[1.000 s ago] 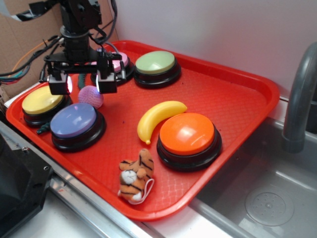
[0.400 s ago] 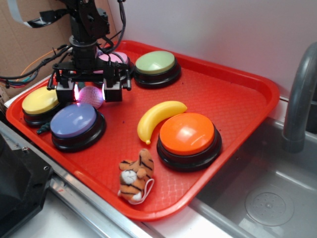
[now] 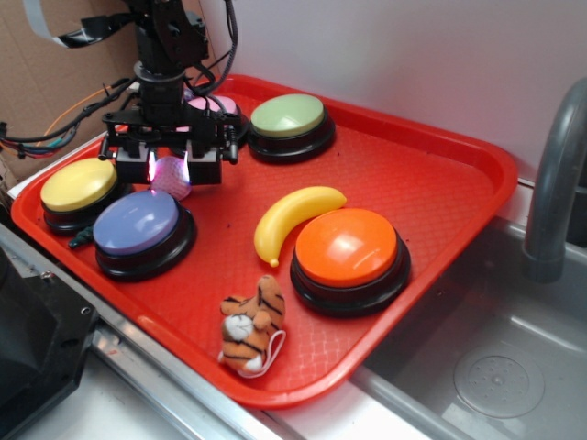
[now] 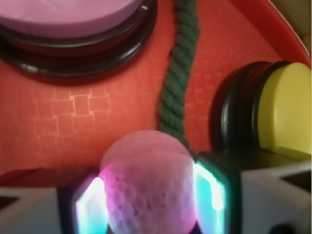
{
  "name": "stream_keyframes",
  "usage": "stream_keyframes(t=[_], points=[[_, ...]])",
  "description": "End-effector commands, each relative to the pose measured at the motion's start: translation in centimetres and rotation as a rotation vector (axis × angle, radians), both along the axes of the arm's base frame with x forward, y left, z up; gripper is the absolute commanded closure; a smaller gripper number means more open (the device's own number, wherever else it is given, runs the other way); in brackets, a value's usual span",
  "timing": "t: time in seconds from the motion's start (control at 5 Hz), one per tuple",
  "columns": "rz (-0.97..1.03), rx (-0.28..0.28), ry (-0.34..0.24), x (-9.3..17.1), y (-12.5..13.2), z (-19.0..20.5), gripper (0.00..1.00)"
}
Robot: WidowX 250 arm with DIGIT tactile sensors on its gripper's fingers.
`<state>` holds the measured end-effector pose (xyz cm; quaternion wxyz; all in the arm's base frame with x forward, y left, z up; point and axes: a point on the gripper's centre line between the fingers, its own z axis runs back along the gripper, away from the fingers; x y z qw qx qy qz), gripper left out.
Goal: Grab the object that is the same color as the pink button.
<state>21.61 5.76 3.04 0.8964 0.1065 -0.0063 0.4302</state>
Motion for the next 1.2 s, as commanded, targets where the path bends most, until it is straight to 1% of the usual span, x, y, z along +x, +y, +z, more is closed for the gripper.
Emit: stream_keyframes(t=[0.0,0.2,0.4,0.6,0.8,1.0], points=[[-0.088,-0.015,-0.102,1.8,-0.2,6.0,1.00],[-0.250,-0.042,-0.142,2.2,-1.5,9.7,1.00],[-0.469,-0.082,-0.168,1.9,-3.1,13.3,1.00],[-0.629,-0.133,-0.137,1.9,-3.9,15.1,1.00],[-0.724,-0.117,-0.152,1.6,-4.7,15.6,1.00],[-0.704,-0.132,-0.140,1.5,-4.4,15.3,1.00]])
